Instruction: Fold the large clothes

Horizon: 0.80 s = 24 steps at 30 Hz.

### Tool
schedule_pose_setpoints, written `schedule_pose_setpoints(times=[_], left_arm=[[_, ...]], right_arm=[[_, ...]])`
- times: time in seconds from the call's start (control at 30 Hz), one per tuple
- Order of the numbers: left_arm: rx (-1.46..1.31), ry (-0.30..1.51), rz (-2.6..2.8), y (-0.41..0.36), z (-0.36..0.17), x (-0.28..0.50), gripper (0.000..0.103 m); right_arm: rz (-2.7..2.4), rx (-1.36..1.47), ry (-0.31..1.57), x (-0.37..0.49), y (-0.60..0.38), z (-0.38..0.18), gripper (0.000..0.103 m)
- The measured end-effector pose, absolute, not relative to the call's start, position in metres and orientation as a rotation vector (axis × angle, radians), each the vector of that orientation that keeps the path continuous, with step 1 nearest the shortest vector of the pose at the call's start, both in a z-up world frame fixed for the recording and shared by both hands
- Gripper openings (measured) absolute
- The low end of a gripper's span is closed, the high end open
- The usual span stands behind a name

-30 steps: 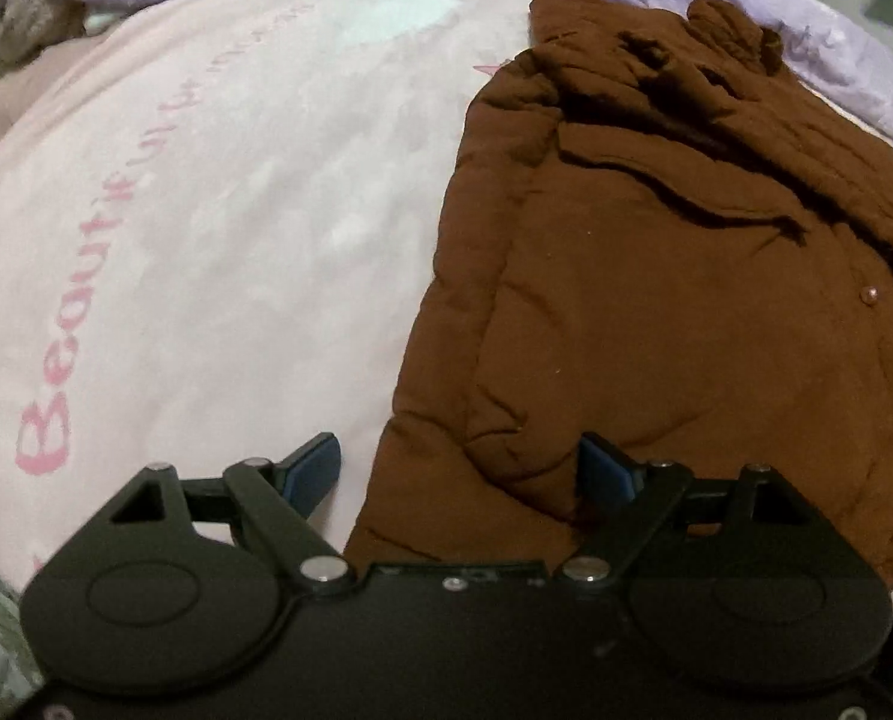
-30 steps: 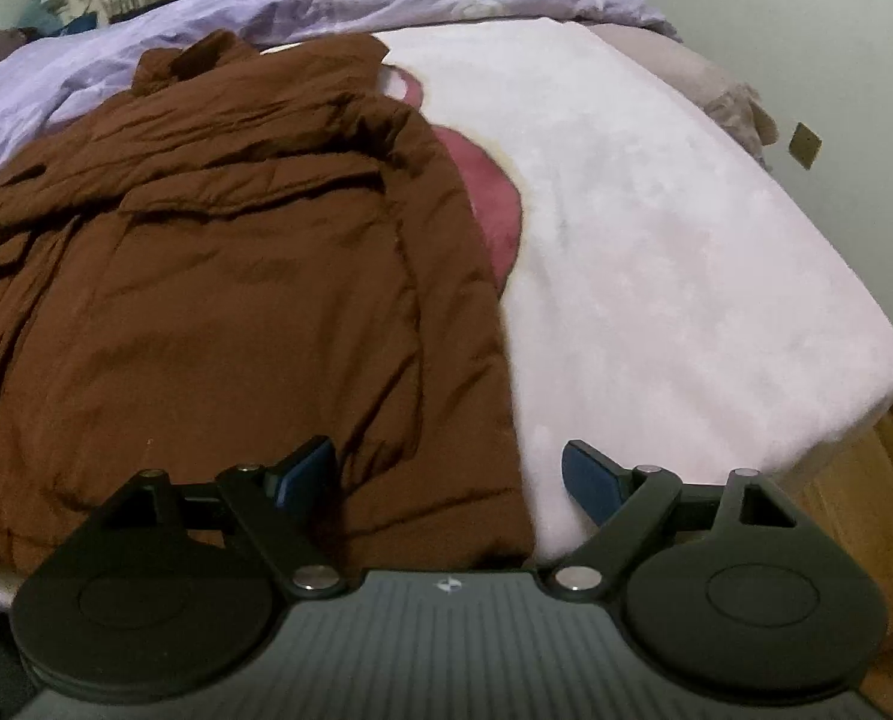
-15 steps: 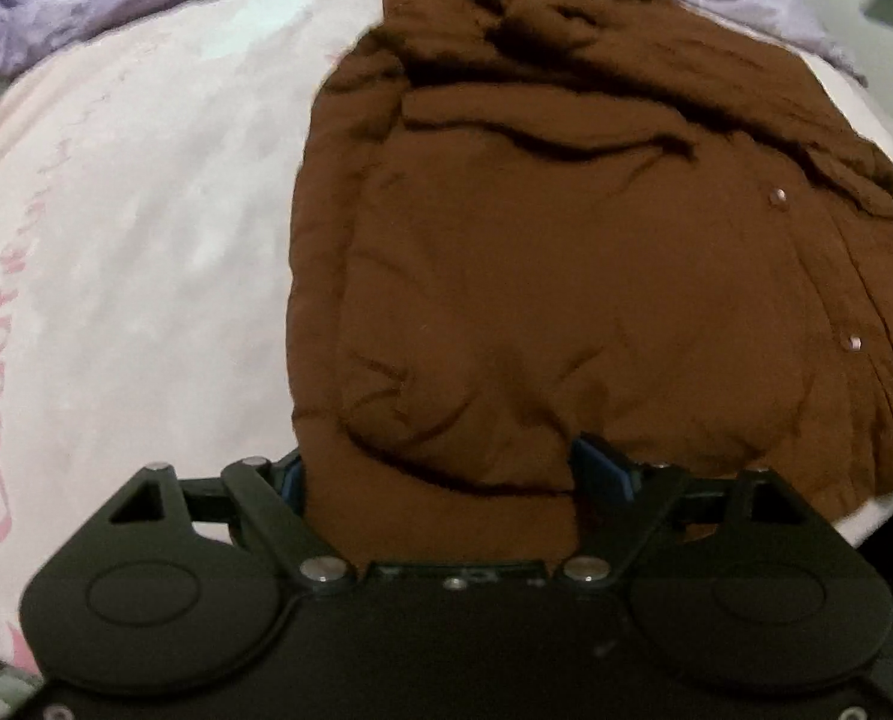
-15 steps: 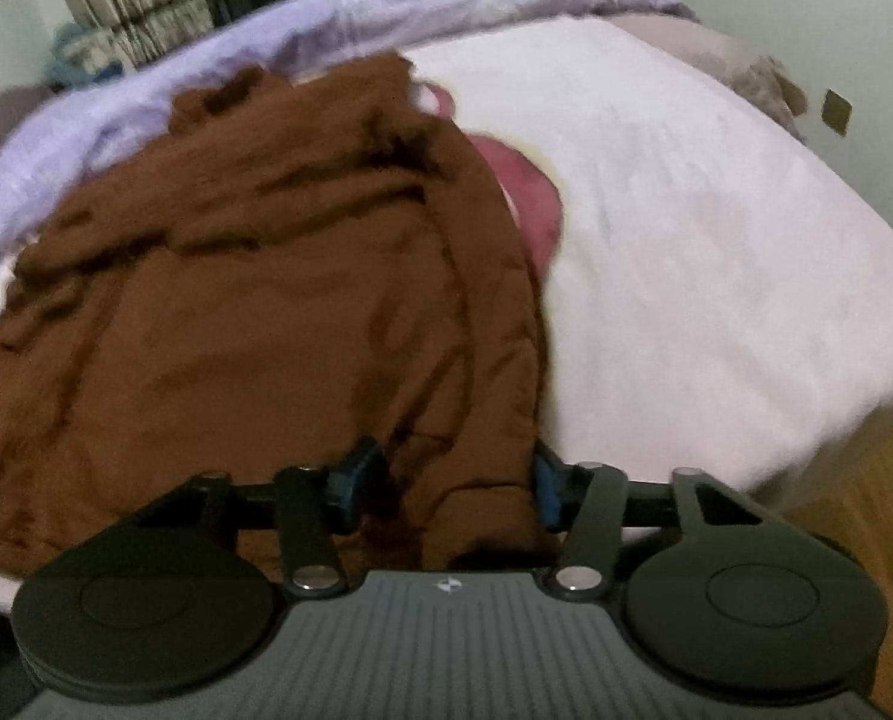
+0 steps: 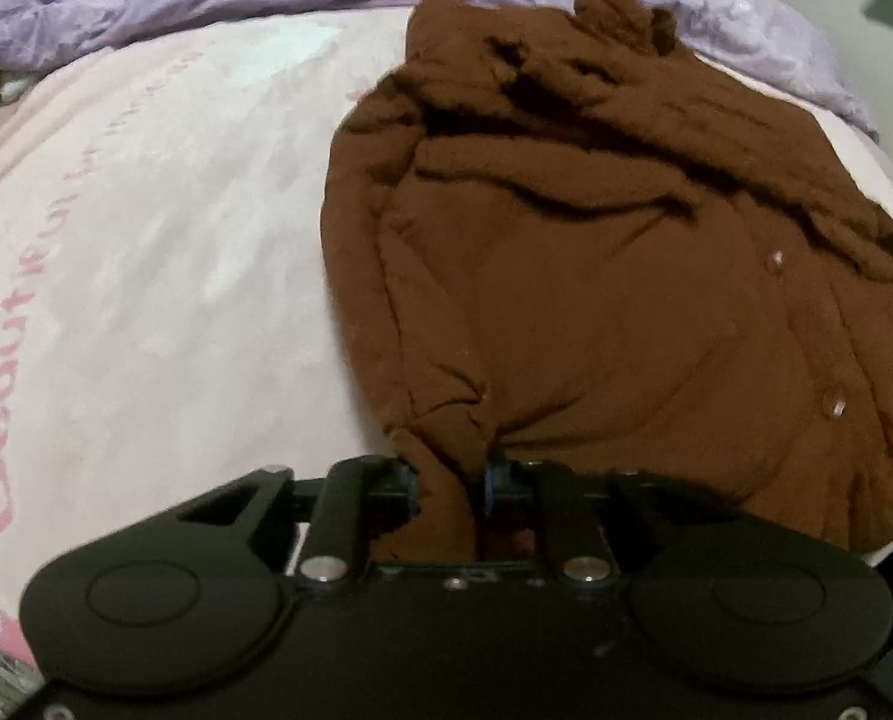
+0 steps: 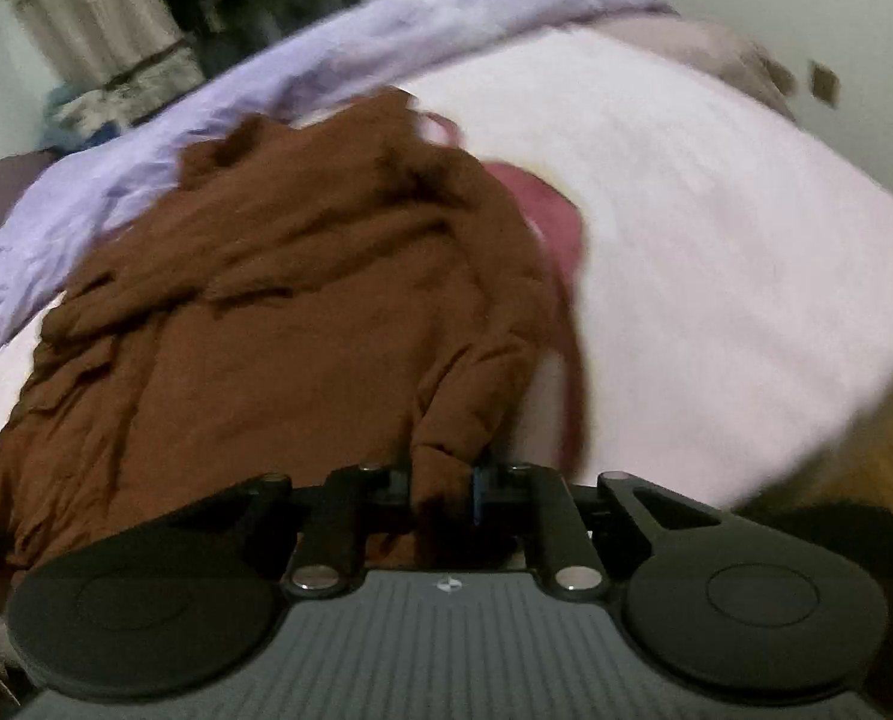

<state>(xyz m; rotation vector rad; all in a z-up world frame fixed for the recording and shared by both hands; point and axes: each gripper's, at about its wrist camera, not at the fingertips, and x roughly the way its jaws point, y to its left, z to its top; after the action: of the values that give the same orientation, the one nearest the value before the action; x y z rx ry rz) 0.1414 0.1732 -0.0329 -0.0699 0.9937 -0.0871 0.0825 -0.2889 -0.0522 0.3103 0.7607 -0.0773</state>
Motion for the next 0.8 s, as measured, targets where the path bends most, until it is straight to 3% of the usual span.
schedule_pose_setpoints(times=[0.17, 0.23, 0.3, 0.37, 0.43, 0.5, 0.57, 0.63, 0.67, 0.7, 0.73, 0.8], left_arm=[[-0.043, 0.934, -0.072, 0.174, -0.017, 0.139, 0.015], [-0.062, 0.988, -0.047, 0.178, -0.031, 0.143, 0.019], [-0.065, 1.018, -0.015, 0.175, -0.045, 0.146, 0.025], [-0.066, 1.008, 0.009, 0.173, -0.046, 0.144, 0.037], [-0.057, 1.009, 0.023, 0.172, -0.045, 0.143, 0.05], [-0.044, 1.005, 0.026, 0.176, -0.047, 0.141, 0.053], [-0.045, 1.002, 0.029, 0.176, -0.046, 0.14, 0.057], [-0.036, 1.002, 0.046, 0.177, -0.051, 0.144, 0.068], [-0.031, 1.0, 0.055, 0.179, -0.052, 0.144, 0.074], [-0.034, 1.001, 0.056, 0.18, -0.054, 0.146, 0.074], [-0.043, 0.999, 0.051, 0.181, -0.054, 0.145, 0.073], [-0.088, 0.987, 0.012, 0.184, -0.052, 0.143, 0.045]], right_arm=[[-0.101, 0.309, 0.743, 0.078, -0.292, -0.046, 0.019], [-0.143, 0.295, 0.804, 0.08, -0.298, -0.063, 0.038], [-0.148, 0.303, 0.803, 0.078, -0.302, -0.077, 0.049], [-0.127, 0.314, 0.783, 0.072, -0.303, -0.078, 0.065], [-0.098, 0.289, 0.794, 0.075, -0.298, -0.076, 0.089], [-0.097, 0.231, 0.814, 0.08, -0.287, -0.076, 0.095], [-0.131, 0.162, 0.823, 0.086, -0.271, -0.077, 0.09], [-0.153, 0.149, 0.805, 0.092, -0.262, -0.076, 0.058], [-0.153, 0.176, 0.802, 0.093, -0.263, -0.074, 0.05], [-0.165, 0.19, 0.796, 0.092, -0.264, -0.072, 0.034], [-0.17, 0.2, 0.79, 0.092, -0.265, -0.069, 0.023], [-0.117, 0.266, 0.78, 0.09, -0.271, -0.066, 0.021]])
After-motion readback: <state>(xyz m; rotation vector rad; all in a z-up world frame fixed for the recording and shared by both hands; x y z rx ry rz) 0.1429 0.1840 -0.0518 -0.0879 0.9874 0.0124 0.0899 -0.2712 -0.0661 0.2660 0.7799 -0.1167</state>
